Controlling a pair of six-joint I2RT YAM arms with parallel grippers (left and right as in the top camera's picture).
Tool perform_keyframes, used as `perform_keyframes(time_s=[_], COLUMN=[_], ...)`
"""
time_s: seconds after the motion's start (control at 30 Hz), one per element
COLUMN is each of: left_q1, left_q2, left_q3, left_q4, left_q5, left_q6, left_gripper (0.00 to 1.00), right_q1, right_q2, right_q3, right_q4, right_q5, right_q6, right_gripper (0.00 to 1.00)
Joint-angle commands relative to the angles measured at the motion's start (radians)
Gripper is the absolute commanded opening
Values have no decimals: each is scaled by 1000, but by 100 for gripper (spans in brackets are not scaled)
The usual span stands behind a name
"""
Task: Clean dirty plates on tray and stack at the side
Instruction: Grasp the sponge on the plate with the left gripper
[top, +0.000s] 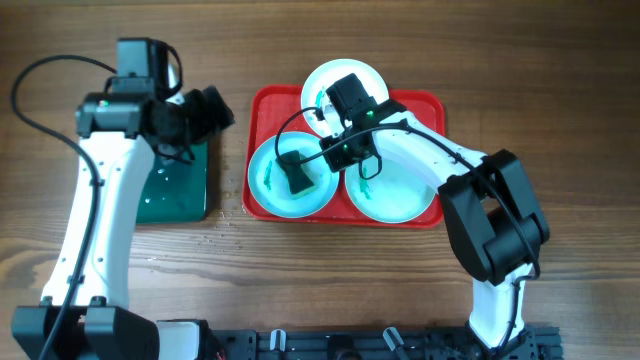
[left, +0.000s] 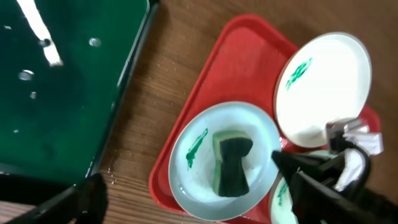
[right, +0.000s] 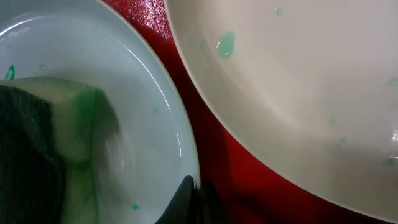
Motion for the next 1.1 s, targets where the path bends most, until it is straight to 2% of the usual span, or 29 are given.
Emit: perform_keyframes(time_s=[0.0, 0.03, 0.13, 0.2, 0.33, 0.5, 0.63, 0.73, 0.8, 1.07], left_q1=[-30, -36, -63, -81, -118, -148, -150, -150, -150, -205], left_q2=[24, 30, 60, 87, 160, 250, 310, 335, 350, 374], left_q3=[-54, -63, -86, -100, -124, -124, -124, -124, -124, -129], left_q4=[30, 41, 90, 128, 171, 204, 221, 220, 220, 217], left_q5=[6, 13, 49, 55, 68, 125, 200, 205, 209, 235], left_q6=[1, 1, 0, -8, -76, -75, -75, -75, -74, -74], left_gripper=[81, 79, 60, 52, 45, 32, 32, 32, 43, 43], right_q1=[2, 1, 2, 1, 2, 1, 1, 1, 1, 1], right_q2=[21, 21, 21, 21, 21, 21, 21, 21, 21, 21], right_q3=[-8, -8, -8, -8, -8, -8, -8, -8, -8, -8], right_q4=[-5, -5, -5, -5, -6, -5, -8, -7, -7, -7], right_q5=[-5, -5, -5, -5, -5, -5, -5, -5, -5, -5], right_q6=[22, 22, 22, 22, 22, 22, 22, 22, 22, 29], right_gripper=[4, 4, 4, 4, 4, 5, 5, 5, 5, 5])
